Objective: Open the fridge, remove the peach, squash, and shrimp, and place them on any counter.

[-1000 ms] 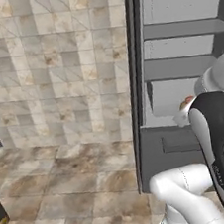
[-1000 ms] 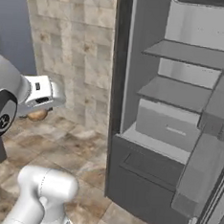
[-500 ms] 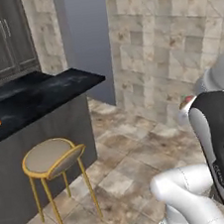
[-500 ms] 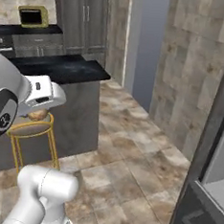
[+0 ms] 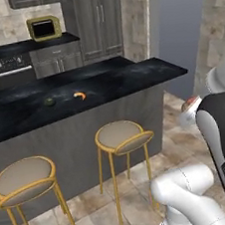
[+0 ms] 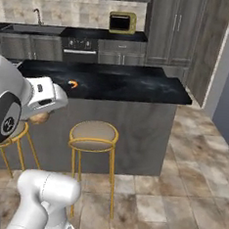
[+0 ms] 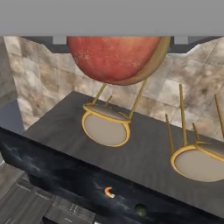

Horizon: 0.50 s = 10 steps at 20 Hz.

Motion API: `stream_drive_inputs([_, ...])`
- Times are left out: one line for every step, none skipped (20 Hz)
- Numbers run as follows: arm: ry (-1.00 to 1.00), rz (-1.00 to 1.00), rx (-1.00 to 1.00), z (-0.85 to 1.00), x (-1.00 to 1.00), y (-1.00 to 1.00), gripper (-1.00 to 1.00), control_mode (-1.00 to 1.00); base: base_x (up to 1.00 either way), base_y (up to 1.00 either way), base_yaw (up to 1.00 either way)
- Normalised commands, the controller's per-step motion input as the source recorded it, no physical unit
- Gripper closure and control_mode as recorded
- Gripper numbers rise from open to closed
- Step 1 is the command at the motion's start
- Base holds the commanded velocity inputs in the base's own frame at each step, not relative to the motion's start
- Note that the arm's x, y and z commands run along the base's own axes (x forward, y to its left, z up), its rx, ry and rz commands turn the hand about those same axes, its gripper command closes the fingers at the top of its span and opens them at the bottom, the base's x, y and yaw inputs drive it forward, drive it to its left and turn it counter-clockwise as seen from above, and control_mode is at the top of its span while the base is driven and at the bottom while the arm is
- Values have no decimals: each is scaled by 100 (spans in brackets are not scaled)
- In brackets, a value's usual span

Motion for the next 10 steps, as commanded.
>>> stream_drive_inputs([0, 0, 0, 0, 0, 0, 100, 100, 92, 62, 0])
stream_drive_inputs([0, 0, 0, 0, 0, 0, 100, 100, 100, 54, 0])
stream_drive_inputs([0, 0, 0, 0, 0, 0, 100, 100, 100, 39, 0])
stream_drive_inputs([0, 0, 0, 0, 0, 0, 100, 100, 100, 26, 0])
stream_drive_inputs([0, 0, 0, 0, 0, 0, 100, 100, 100, 14, 0])
stream_drive_inputs([0, 0, 0, 0, 0, 0, 100, 100, 100, 12, 0])
stream_drive_inputs([0, 0, 0, 0, 0, 0, 100, 100, 100, 0, 0])
stream_drive_inputs([0, 0, 0, 0, 0, 0, 100, 100, 100, 0, 0])
stream_drive_inputs([0, 0, 0, 0, 0, 0, 100, 100, 100, 0, 0])
stream_drive_inputs([0, 0, 0, 0, 0, 0, 100, 100, 100, 0, 0])
